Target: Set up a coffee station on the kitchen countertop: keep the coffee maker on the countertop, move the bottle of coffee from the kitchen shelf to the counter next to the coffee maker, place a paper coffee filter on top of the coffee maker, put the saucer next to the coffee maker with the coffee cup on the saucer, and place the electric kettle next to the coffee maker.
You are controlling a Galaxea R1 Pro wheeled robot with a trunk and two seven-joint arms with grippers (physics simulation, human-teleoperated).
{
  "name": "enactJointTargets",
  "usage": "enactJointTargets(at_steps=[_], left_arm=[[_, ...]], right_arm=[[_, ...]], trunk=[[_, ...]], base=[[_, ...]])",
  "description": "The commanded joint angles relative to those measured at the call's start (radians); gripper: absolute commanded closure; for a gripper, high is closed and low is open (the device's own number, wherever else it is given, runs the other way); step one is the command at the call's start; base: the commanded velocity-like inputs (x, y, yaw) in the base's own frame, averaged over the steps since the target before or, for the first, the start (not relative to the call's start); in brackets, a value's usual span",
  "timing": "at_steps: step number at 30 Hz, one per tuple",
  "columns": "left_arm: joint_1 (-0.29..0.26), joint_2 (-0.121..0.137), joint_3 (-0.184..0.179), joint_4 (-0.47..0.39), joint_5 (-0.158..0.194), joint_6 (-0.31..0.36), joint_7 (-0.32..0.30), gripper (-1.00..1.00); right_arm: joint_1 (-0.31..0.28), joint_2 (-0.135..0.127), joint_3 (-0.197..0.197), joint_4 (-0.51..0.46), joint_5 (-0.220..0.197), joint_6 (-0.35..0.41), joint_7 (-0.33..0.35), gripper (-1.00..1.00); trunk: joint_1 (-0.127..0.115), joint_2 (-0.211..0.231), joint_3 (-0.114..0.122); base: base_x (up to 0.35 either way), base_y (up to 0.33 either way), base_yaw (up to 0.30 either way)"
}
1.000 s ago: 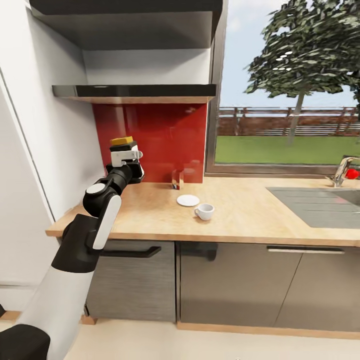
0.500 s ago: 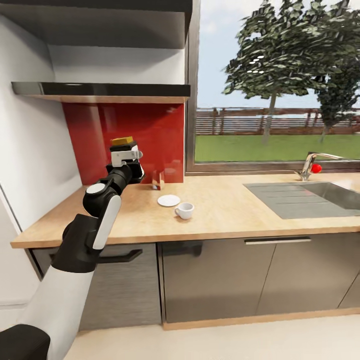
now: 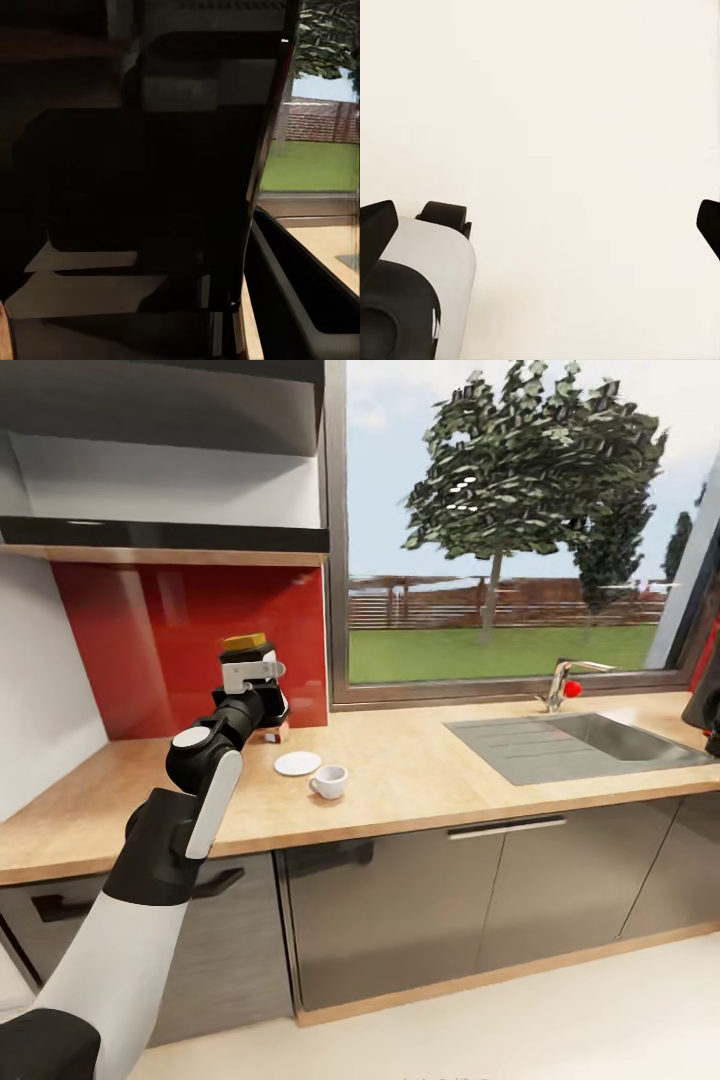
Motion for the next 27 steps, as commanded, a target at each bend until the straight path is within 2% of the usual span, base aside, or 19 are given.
enactJointTargets(at_steps=[1,27], left_arm=[[-0.001,0.000,-0.001,-0.001,0.008,0.004,0.007,1.00],[-0.001,0.000,-0.001,0.001,0.009,0.004,0.008,1.00]], right_arm=[[0.001,0.000,0.001,-0.002,0.004,-0.001,0.000,-1.00],[0.001,0.000,0.001,-0.002,0.004,-0.001,0.000,-1.00]], trunk=[[0.000,-0.001,-0.001],[0.000,-0.001,-0.001]], base=[[0.000,0.000,-0.257],[0.000,0.000,-0.257]])
